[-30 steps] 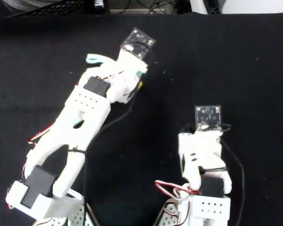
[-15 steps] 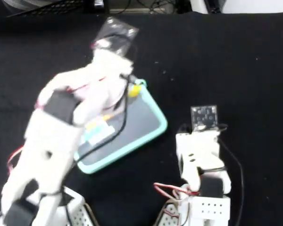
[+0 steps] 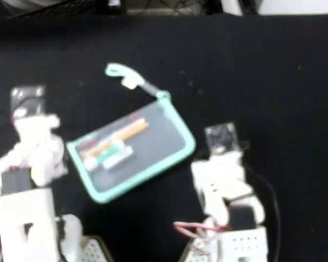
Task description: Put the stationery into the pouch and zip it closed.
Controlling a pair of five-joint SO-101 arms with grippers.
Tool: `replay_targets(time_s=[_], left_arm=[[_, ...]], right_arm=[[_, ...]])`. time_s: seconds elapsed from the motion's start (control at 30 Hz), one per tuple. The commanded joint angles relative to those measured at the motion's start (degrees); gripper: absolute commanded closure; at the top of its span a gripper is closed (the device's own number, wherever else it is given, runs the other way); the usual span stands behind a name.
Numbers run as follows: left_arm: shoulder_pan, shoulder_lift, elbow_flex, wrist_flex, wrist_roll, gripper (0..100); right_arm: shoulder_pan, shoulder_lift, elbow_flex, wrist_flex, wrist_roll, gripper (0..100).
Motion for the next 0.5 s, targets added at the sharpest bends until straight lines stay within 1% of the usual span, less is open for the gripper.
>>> replay_targets(time_s=[0.0, 0.07, 0.13, 0.2, 0.37, 0.47], left_arm=[[-2.77, -9.41, 10.68, -5.19, -0.53, 94], [-2.42, -14.77, 15.08, -5.54, -0.53, 94], [-0.66, -20.22, 18.68, -4.92, -0.53, 93], [0.84, -25.32, 22.11, -2.81, -0.53, 93], [7.43, -37.63, 30.9, 1.58, -0.44, 94], [10.59, -39.65, 32.66, 4.4, -0.26, 94]], right_arm=[[-0.35, -0.48, -2.07, 1.67, -0.53, 98.3], [-0.53, -0.48, -0.13, 1.23, -0.53, 98.3], [-0.62, -0.48, 1.36, 1.14, -0.53, 98.3], [-0.53, -0.48, 2.33, 1.32, -0.53, 98.2], [-0.26, -0.13, 7.25, 1.67, -0.18, 98.0], [-0.09, -0.4, 7.08, 3.34, -0.44, 98.3]])
